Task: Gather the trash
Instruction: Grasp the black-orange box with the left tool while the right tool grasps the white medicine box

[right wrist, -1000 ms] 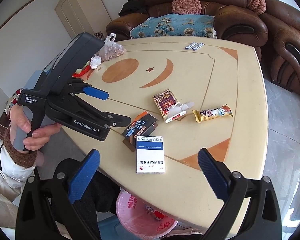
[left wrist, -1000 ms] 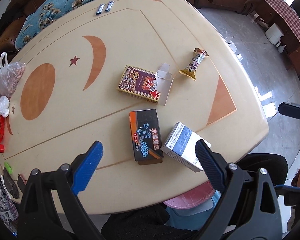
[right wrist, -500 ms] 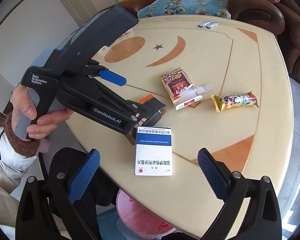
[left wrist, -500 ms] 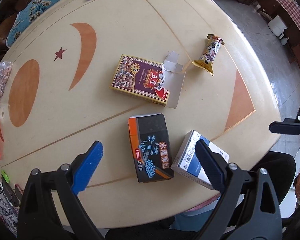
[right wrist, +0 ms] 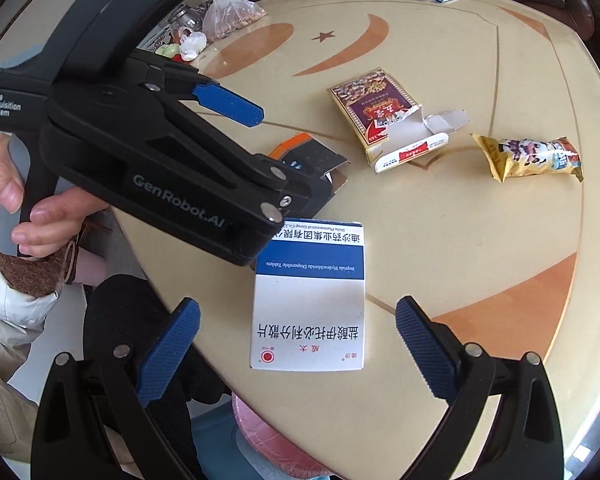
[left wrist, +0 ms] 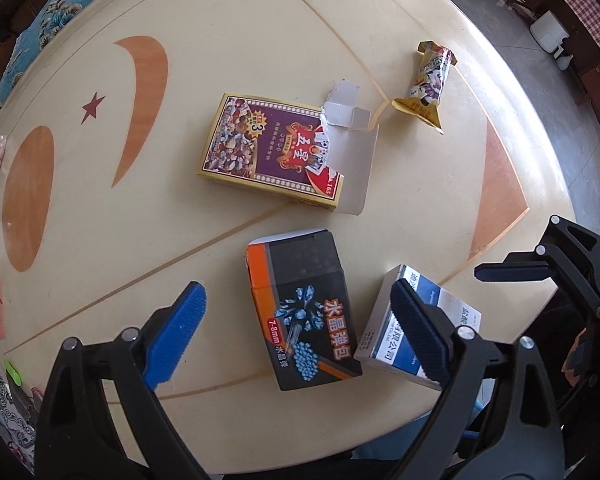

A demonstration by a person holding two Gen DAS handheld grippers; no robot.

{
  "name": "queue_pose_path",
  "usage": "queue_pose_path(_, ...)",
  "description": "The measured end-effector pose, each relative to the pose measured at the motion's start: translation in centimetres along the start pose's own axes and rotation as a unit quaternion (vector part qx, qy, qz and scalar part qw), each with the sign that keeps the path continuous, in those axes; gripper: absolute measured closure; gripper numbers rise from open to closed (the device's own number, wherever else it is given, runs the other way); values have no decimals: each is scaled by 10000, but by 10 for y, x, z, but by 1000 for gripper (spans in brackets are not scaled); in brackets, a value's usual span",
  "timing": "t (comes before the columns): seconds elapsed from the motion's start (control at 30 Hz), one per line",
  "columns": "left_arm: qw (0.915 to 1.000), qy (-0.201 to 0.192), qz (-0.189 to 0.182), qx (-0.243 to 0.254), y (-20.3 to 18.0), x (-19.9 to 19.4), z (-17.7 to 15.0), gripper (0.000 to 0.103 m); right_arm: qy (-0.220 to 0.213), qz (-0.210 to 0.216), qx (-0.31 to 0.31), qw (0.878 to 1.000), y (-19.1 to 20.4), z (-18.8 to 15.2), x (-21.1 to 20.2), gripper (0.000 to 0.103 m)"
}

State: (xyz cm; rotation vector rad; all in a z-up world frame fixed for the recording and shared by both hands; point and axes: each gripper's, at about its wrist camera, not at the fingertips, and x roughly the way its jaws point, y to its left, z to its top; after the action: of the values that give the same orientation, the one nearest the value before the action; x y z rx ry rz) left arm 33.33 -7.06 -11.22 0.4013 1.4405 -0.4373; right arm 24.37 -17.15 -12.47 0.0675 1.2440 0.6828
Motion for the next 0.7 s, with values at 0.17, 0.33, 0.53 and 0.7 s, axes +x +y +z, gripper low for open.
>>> queue_pose_path(0.17,9999,89,18,47,3,10,6,12,-25,-6,-54,10000,0,1,12,7)
queue_pose_path(0.33,9998,95,75,147,6,15,10,12,-21,-112,-185,9998,5,0,19,9)
queue_pose_path(0.53,9998,73,3,191,3,24,5,13,-46,-270,-345,9990,12,-1,22,25)
queue_pose_path(0.7,9996,172,-70,228,-1,37,4,23,-69,-358,-352,9987,15,-2,19,40)
